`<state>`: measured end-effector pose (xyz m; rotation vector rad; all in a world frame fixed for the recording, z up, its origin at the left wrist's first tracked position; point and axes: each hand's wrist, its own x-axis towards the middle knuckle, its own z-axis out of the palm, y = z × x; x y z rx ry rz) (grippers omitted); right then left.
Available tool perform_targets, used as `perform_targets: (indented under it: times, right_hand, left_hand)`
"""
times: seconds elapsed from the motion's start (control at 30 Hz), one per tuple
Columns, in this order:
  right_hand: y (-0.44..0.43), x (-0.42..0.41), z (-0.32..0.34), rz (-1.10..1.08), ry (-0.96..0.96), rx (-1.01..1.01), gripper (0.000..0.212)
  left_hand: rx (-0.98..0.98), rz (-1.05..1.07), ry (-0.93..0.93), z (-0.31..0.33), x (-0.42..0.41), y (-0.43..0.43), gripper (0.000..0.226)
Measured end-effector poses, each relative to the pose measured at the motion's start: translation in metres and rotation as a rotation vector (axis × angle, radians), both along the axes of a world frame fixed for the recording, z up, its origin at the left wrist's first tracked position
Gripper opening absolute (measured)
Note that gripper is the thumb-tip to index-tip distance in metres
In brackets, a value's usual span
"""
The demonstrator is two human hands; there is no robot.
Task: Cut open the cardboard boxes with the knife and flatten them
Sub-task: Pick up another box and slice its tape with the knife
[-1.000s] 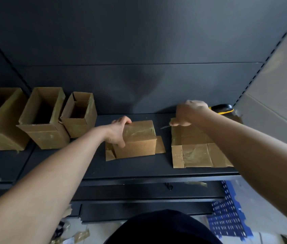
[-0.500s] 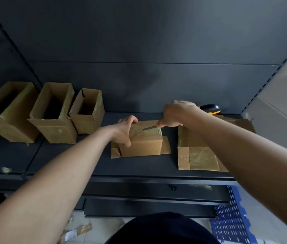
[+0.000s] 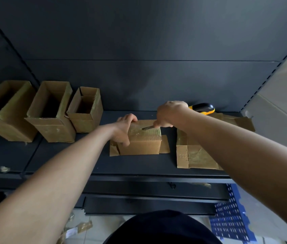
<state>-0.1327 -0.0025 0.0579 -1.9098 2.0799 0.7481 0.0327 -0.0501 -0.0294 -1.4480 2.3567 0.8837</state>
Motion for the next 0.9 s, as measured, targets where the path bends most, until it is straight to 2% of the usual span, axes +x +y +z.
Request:
perform_targets:
  times: [0.2,0.33,0.7,0.77,0.83,0.9]
  right_hand:
    - [0.008,-0.017,0.008,-0.051,0.008,0.028,0.036]
    - [0.016,-0.033,0.006,-0.112,-0.048,0.046,0.048]
    - [0.03,-0.044,0.001,-0.153,-0.127,-0.014,0.052]
    - [0.034,-0.047,0.004,-0.144,-0.077,0.004,0.049]
    - [0.041,-0.057,0.008,-0.136,0.054,0.039,0.043]
    - [0.044,-0.072,0.008,-0.185,0.056,-0.024,0.037]
  left_hand:
    - [0.009,0.018,-0.015,0.002,-0.002,0.003,0.094]
    - [0.005,0.013,-0.03,0.005,-0.006,0.003,0.092]
    - [-0.048,-0.041,-0.114,0.009,-0.013,0.001,0.089]
    - [-0.073,-0.05,-0.121,0.009,-0.012,0.002,0.085]
    - [-0.099,-0.025,-0.141,0.011,-0.004,0.0,0.082]
    - [-0.129,-0.009,-0.167,0.013,0.007,-0.004,0.082]
